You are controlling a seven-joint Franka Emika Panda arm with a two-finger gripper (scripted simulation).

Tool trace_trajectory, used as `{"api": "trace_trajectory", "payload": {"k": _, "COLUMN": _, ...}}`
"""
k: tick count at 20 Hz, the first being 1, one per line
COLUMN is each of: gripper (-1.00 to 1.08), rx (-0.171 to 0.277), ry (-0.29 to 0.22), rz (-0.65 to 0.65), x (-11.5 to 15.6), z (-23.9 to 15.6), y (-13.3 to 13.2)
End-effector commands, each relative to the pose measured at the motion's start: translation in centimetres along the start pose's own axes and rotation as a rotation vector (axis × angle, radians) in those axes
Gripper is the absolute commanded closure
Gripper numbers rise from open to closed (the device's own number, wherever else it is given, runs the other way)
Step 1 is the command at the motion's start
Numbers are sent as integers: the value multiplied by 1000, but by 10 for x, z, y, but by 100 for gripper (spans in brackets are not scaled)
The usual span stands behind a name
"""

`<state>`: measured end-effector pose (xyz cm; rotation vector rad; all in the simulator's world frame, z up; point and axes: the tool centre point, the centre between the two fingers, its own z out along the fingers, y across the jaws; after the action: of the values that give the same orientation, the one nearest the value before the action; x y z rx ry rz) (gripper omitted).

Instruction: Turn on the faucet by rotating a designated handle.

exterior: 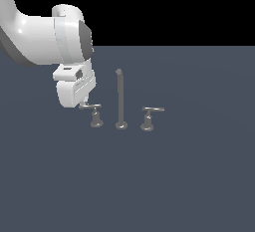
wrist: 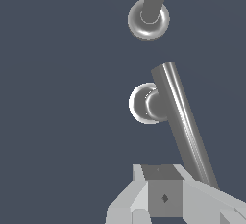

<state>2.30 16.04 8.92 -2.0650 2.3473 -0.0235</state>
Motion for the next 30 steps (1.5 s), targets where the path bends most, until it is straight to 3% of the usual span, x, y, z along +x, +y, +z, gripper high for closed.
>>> {"api": "trace_trajectory", "payload": {"k": 1, "gripper": 108, "rx": -16, "ry": 3, "rz": -3, "x": 1, "z": 0, "y": 15}}
{"api": "trace_trajectory", "payload": {"k": 8, "gripper": 108, "rx": -21, "ry": 2, "rz": -6, "x": 3, "z": -1, "y": 38}}
{"api": "trace_trajectory", "payload": {"k": 10, "gripper": 108, "rx": -11, "ry": 1, "rz": -16, "x": -4, "z": 0, "y": 33}}
{"api": "trace_trajectory", "payload": {"k": 22, "gripper": 108, "rx": -21, "ry": 1, "rz": -7, "x": 36, "z": -1, "y": 59}}
{"api": "trace_trajectory", "payload": {"k": 23, "gripper": 108, "rx": -21, "ry": 1, "rz": -7, "x": 36, "z": -1, "y": 59}}
{"api": "trace_trajectory", "payload": {"k": 24, "gripper": 108, "rx": -14, "ry": -3, "rz": -32, "x": 18, "z": -1, "y": 58}}
{"api": "trace_trajectory", "payload": {"k": 30, "gripper": 108, "rx": -19, "ry": 0, "rz": -14, "x": 60, "z": -1, "y": 52}}
